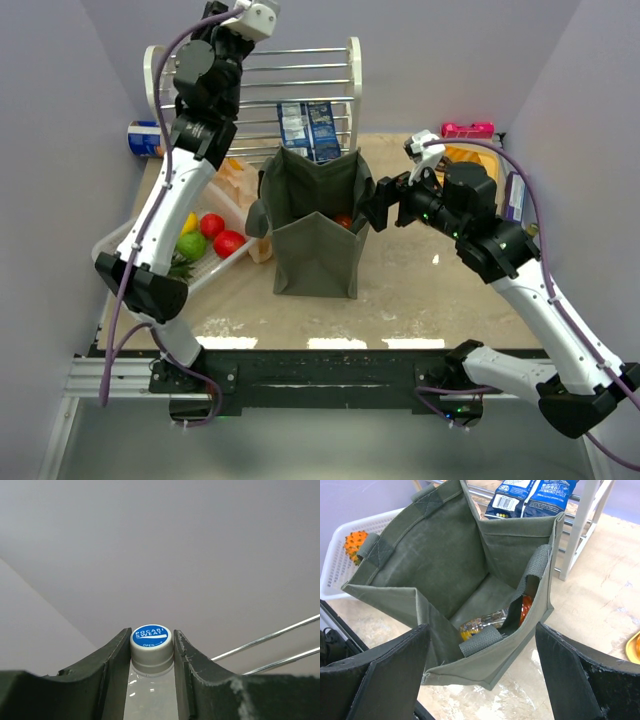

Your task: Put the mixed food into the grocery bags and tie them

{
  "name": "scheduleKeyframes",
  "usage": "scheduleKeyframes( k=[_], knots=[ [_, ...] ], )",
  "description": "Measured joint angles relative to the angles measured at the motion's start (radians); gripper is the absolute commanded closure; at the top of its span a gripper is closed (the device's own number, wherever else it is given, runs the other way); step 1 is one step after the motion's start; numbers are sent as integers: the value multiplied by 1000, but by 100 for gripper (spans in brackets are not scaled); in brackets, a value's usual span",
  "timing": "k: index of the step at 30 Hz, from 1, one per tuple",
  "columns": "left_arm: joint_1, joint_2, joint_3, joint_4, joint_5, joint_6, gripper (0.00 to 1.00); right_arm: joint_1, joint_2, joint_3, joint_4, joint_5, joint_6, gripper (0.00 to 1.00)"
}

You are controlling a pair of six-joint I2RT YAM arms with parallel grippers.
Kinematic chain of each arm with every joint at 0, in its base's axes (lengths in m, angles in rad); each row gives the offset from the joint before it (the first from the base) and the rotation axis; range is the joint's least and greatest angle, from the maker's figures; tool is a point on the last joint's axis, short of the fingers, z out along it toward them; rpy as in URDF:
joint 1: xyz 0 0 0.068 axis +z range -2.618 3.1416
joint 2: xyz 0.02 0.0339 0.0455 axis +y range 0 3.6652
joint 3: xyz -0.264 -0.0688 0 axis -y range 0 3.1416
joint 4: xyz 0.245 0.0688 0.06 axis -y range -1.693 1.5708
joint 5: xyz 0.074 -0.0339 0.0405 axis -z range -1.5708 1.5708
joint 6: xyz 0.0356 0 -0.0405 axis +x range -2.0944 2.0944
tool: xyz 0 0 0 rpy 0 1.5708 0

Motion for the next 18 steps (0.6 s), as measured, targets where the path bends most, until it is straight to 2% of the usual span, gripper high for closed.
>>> scheduleKeyframes(
  k=[5,9,12,15,18],
  knots=[
    [-2,-103,-35,-82,32,-196,100,0,9,0,0,0,-1,12],
    [-4,-289,-162,-167,150,-405,100,0,34,0,-1,23,-6,11],
    [-10,-439,-273,-193,293,-580,100,0,39,0,-2,53,-12,11],
    [-70,-535,-367,-190,377,-693,100,-1,37,0,0,69,-16,11],
    [-164,-563,-426,-182,442,-771,100,-1,36,0,0,80,-19,11]
  ],
)
